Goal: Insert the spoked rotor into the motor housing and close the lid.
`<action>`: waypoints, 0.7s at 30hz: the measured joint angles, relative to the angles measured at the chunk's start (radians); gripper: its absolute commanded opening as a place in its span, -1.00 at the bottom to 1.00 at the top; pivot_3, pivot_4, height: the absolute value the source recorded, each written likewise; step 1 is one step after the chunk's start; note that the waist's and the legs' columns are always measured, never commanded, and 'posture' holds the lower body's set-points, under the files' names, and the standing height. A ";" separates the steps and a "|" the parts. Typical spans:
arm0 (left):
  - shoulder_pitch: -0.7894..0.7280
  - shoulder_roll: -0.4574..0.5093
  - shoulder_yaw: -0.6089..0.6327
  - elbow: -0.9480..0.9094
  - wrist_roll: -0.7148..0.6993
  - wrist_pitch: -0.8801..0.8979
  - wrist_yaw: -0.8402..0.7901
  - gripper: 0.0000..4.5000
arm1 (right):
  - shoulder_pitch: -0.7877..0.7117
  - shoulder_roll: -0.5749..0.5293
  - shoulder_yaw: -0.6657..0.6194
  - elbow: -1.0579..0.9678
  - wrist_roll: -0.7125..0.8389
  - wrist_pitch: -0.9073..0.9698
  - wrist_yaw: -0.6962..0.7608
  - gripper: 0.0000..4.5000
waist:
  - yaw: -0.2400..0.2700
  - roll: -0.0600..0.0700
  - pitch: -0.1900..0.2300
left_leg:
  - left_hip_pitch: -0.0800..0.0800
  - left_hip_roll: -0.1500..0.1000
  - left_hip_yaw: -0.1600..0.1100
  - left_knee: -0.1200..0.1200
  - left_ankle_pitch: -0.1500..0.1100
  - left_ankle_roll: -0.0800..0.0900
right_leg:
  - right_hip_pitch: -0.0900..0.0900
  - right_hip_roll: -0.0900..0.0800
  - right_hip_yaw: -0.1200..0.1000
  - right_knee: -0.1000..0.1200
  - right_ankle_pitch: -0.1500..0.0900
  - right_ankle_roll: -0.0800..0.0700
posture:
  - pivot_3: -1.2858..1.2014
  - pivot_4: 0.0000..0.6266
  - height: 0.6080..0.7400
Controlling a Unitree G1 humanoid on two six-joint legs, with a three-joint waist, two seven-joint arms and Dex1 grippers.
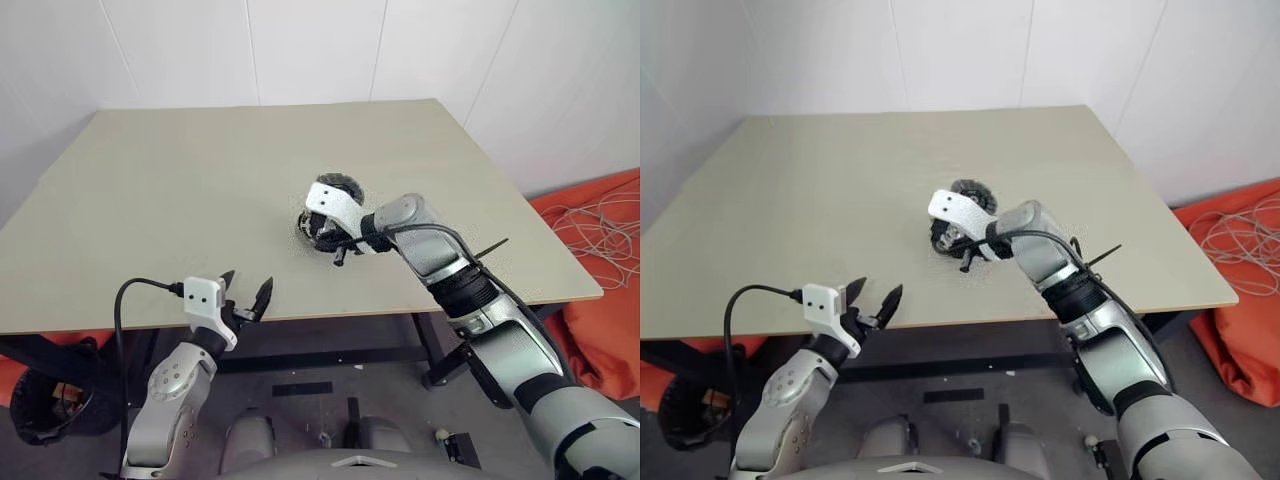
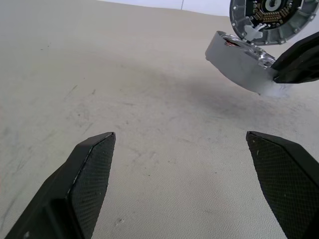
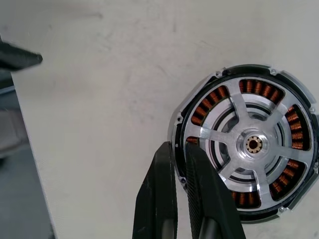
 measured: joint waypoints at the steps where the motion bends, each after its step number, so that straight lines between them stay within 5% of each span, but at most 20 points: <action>1: 0.000 0.000 0.000 0.000 0.000 0.000 0.000 1.00 | 0.000 0.003 -0.014 -0.027 0.024 0.079 -0.008 -0.99 | 0.000 0.000 0.000 | 0.000 0.000 0.000 0.000 0.000 0.000 | 0.000 0.000 0.000 0.000 0.000 0.000 | 0.03 -1.00 1.00; 14: 0.002 -0.001 0.000 0.000 -0.001 0.000 0.000 1.00 | 0.000 0.067 -0.080 -0.061 0.182 0.456 -0.251 -0.99 | 0.001 0.001 0.000 | 0.001 0.000 0.000 0.000 0.003 -0.006 | 0.000 0.000 0.000 0.001 0.000 0.000 | 0.03 -1.00 1.00; 21: 0.005 -0.003 0.000 0.001 -0.001 -0.001 0.000 1.00 | -0.056 0.197 -0.243 0.014 0.209 0.588 -0.427 -0.99 | 0.001 0.001 0.000 | 0.001 0.000 0.000 -0.001 0.004 -0.007 | 0.000 0.000 0.000 0.001 0.000 0.000 | 0.03 -1.00 1.00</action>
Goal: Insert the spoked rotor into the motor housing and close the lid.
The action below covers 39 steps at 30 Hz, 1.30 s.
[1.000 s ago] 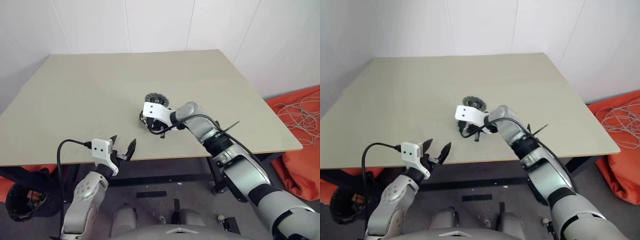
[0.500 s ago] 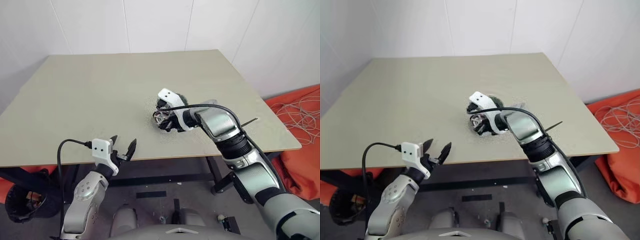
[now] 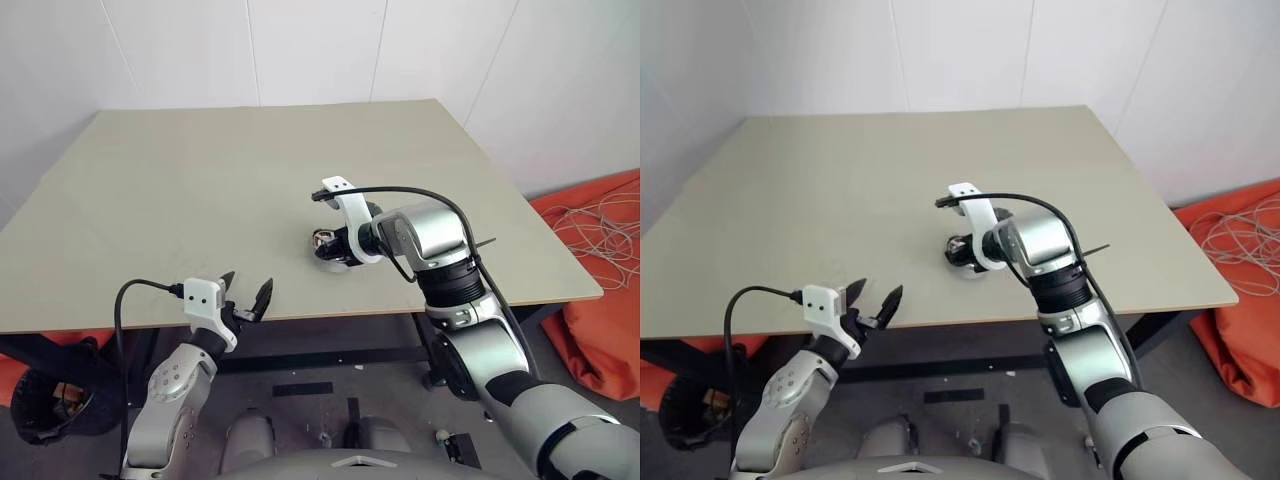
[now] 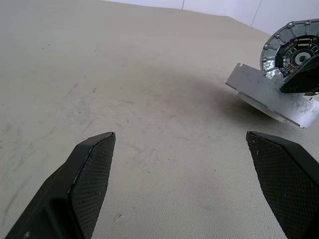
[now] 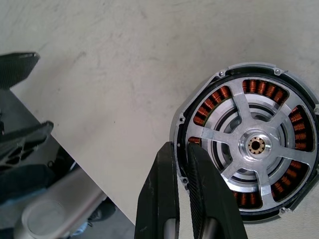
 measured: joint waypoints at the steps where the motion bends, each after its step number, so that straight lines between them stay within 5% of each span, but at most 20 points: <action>1: 0.001 0.000 0.000 0.000 0.000 0.000 0.000 1.00 | -0.007 0.019 -0.026 0.011 0.001 0.013 -0.026 -0.99 | 0.000 0.000 0.000 | 0.000 0.000 0.000 0.000 0.000 0.000 | 0.000 0.000 0.000 0.000 0.000 0.000 | 0.03 -1.00 1.00; 11: 0.004 -0.003 0.000 0.001 0.000 -0.002 0.000 1.00 | -0.046 0.163 -0.197 0.123 0.007 0.005 -0.224 -0.99 | -0.001 0.000 0.000 | 0.002 0.000 0.000 0.000 0.000 -0.001 | 0.001 0.000 0.000 0.000 0.000 0.000 | 0.03 -1.00 1.00; 12: 0.005 -0.003 0.000 0.001 0.000 -0.002 0.000 1.00 | -0.048 0.174 -0.211 0.132 0.008 -0.004 -0.239 -0.70 | -0.002 0.000 0.000 | 0.003 0.000 0.000 -0.001 0.001 -0.001 | 0.002 0.000 0.000 0.001 0.000 0.000 | 0.03 -1.00 1.00; 20: 0.006 -0.004 -0.003 -0.003 0.000 0.006 0.004 1.00 | -0.070 0.235 -0.305 0.193 0.066 -0.030 -0.316 0.45 | 0.004 0.001 0.000 | 0.002 -0.001 0.000 -0.003 0.003 -0.005 | 0.001 -0.001 0.000 0.001 0.000 0.001 | 0.03 -1.00 1.00; 32: 0.004 0.000 -0.004 -0.010 -0.001 0.020 0.000 1.00 | -0.306 0.270 -0.663 0.186 0.332 0.000 -0.316 0.45 | 0.001 0.001 0.000 | 0.002 -0.001 0.000 -0.004 0.003 -0.005 | 0.000 0.000 0.000 0.001 0.000 0.001 | 0.03 -1.00 1.00; 35: 0.003 0.001 -0.004 -0.010 -0.001 0.020 -0.001 1.00 | -0.299 0.259 -0.616 0.178 0.331 -0.133 -0.325 0.45 | 0.001 0.001 0.000 | 0.001 -0.001 0.000 -0.004 0.003 -0.005 | -0.001 0.000 0.000 0.000 0.000 0.001 | 0.03 -1.00 1.00; 39: -0.001 0.004 -0.003 -0.008 -0.002 0.019 -0.004 1.00 | -0.164 0.122 -0.262 0.178 0.142 -0.534 -0.286 0.45 | 0.015 0.000 0.000 | 0.000 -0.001 0.001 -0.002 0.003 -0.006 | 0.000 -0.001 -0.001 0.000 0.000 0.001 | 0.03 -1.00 1.00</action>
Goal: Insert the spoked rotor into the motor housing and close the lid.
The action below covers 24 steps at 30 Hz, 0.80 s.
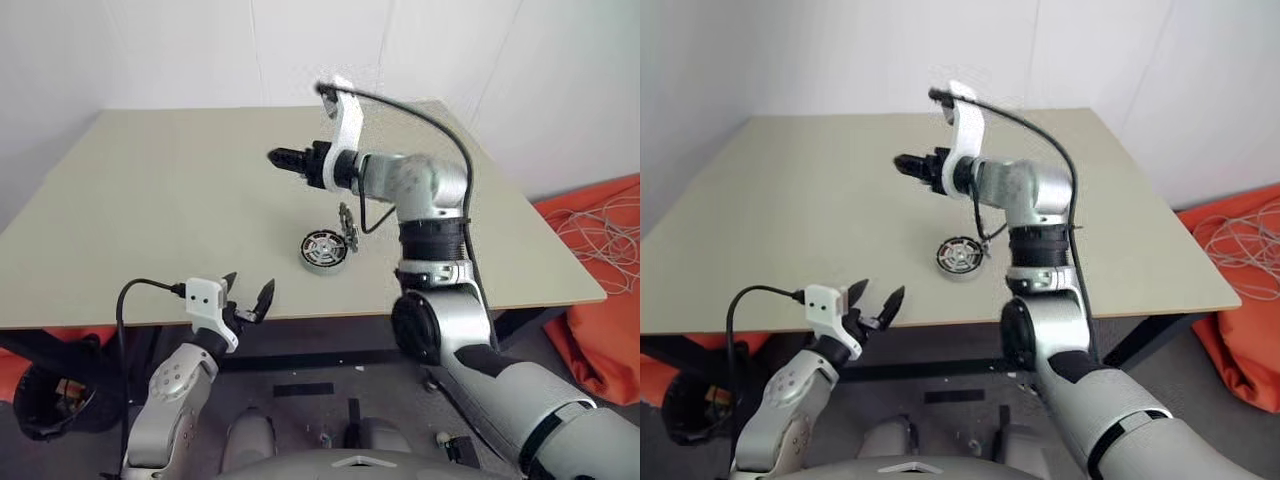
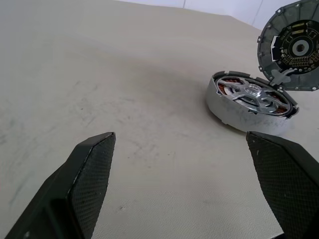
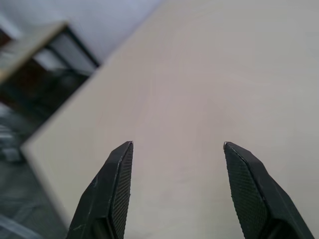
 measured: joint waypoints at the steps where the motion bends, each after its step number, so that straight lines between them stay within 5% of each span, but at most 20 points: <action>1: 0.000 0.002 0.001 0.002 0.000 0.000 0.000 1.00 | 0.024 -0.041 0.065 0.010 -0.042 -0.075 0.009 0.37 | 0.003 0.000 0.000 | 0.000 0.000 0.000 0.000 0.000 0.000 | 0.000 0.000 0.000 0.000 0.000 0.000 | 0.03 -1.00 1.00; 5: 0.001 0.003 0.004 0.007 0.000 0.000 -0.001 1.00 | 0.091 -0.197 0.250 0.072 -0.205 -0.342 0.027 -0.15 | 0.008 0.000 0.000 | -0.001 -0.001 0.000 0.001 0.000 0.000 | 0.000 0.000 0.000 0.000 0.000 0.000 | 0.03 -1.00 1.00; 10: -0.002 0.002 0.004 0.010 0.000 -0.002 -0.013 1.00 | 0.120 -0.320 0.326 0.169 -0.317 -0.513 0.029 -0.93 | 0.006 0.000 0.000 | -0.001 -0.001 0.001 0.001 0.000 0.001 | 0.000 0.000 0.000 0.001 0.000 0.000 | 0.03 -1.00 1.00; 24: 0.001 0.008 0.007 0.013 0.000 -0.003 -0.018 1.00 | 0.341 -0.533 0.494 0.012 -0.374 -0.612 0.461 -0.98 | -0.001 0.000 0.000 | -0.001 0.001 0.001 0.004 -0.005 0.010 | 0.003 0.001 0.000 0.001 0.000 -0.001 | 0.03 -1.00 1.00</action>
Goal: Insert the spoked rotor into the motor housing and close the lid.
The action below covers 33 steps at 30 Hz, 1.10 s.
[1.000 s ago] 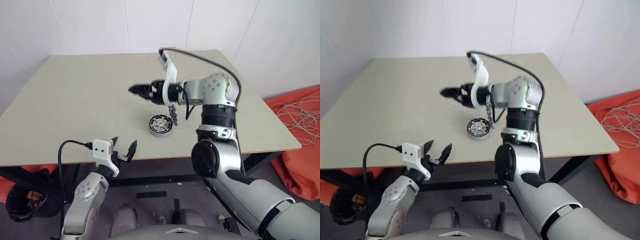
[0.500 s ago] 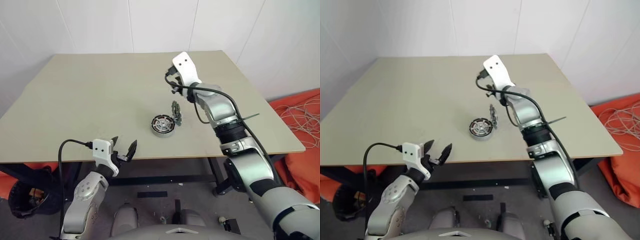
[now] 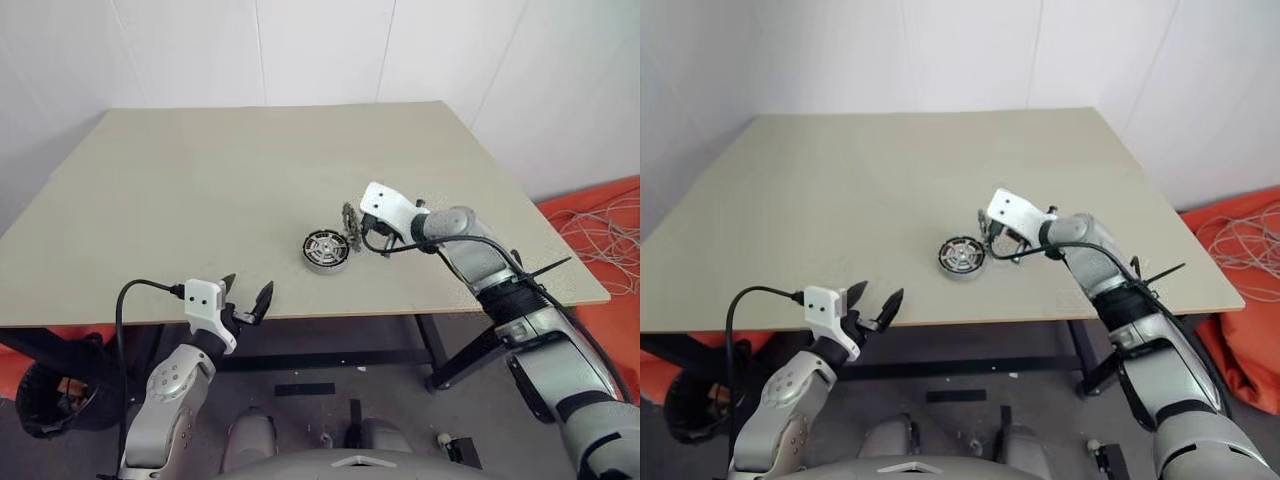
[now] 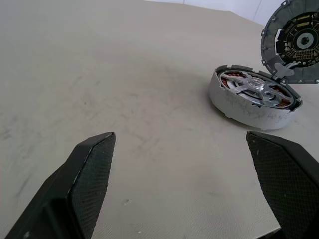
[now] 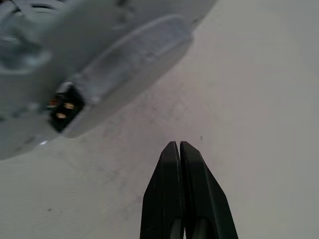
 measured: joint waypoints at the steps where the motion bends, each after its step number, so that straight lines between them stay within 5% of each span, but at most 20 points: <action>1: 0.000 0.000 0.000 0.000 0.000 0.000 0.000 1.00 | 0.005 0.013 -0.005 -0.013 0.007 0.011 0.003 -0.98 | -0.003 0.000 0.000 | 0.001 0.000 0.000 0.000 0.000 0.000 | 0.001 0.000 0.000 0.000 0.000 0.000 | 0.03 -1.00 1.00; 20: -0.009 0.002 -0.002 -0.005 0.000 0.004 0.000 1.00 | 0.086 0.212 -0.075 -0.189 0.113 0.175 -0.081 -0.98 | -0.015 0.000 0.000 | 0.003 0.000 -0.001 0.000 0.001 0.004 | 0.002 0.000 0.000 0.000 0.000 0.000 | 0.03 -1.00 1.00; 33: -0.009 0.006 0.000 0.024 0.001 -0.018 -0.017 1.00 | 0.096 0.286 -0.051 -0.125 0.137 0.205 -0.110 -0.98 | -0.015 0.000 0.000 | 0.004 -0.001 -0.001 0.000 0.001 0.004 | 0.004 -0.001 0.000 -0.001 0.000 0.000 | 0.03 -1.00 1.00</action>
